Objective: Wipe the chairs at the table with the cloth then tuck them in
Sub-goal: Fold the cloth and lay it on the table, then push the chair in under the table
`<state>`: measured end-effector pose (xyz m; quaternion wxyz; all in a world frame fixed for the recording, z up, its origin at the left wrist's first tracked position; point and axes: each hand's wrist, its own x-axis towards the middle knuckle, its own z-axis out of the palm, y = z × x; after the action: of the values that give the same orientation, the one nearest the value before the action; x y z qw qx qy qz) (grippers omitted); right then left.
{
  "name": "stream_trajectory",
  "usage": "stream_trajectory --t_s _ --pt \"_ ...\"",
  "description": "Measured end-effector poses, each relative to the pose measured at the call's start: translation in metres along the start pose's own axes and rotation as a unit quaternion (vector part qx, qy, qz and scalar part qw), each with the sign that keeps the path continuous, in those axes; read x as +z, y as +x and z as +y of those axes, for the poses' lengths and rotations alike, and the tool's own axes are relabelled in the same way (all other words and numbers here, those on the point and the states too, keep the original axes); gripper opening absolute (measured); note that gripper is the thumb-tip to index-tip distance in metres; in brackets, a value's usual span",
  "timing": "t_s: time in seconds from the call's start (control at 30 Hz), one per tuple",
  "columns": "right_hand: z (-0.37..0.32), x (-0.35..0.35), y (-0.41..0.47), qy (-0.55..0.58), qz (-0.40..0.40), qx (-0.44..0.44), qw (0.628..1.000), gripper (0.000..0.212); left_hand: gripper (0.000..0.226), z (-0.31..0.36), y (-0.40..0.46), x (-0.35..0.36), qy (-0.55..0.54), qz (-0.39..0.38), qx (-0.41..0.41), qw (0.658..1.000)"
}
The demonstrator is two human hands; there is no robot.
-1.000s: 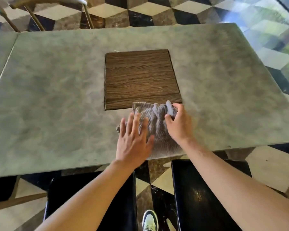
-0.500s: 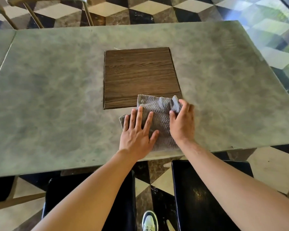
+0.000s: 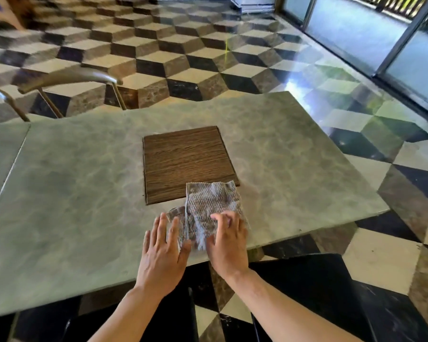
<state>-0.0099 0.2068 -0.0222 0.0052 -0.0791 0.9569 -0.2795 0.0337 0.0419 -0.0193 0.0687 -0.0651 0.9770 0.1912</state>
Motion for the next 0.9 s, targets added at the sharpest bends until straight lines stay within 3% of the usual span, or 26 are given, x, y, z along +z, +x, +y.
stream_trajectory --t_s 0.3,0.47,0.7,0.8,0.9 --pt "-0.113 -0.026 -0.099 -0.001 -0.055 -0.106 0.993 0.047 0.056 -0.056 -0.124 -0.078 -0.037 0.045 -0.083 0.995" --pt "-0.149 -0.022 -0.189 -0.021 -0.085 -0.084 0.993 0.042 0.038 -0.103 -0.224 -0.095 -0.083 0.067 -0.096 0.99" --pt "-0.147 0.006 -0.31 -0.048 -0.122 -0.048 0.99 0.041 0.037 -0.165 -0.336 -0.087 -0.073 0.036 -0.13 0.988" --pt "-0.125 0.012 -0.344 -0.072 -0.143 -0.032 0.987 0.041 0.019 -0.181 -0.372 -0.079 -0.049 0.002 -0.134 0.99" --pt "-0.099 0.014 -0.369 -0.106 -0.171 -0.012 0.98 0.04 0.035 -0.199 -0.409 -0.073 -0.027 -0.002 -0.166 0.986"
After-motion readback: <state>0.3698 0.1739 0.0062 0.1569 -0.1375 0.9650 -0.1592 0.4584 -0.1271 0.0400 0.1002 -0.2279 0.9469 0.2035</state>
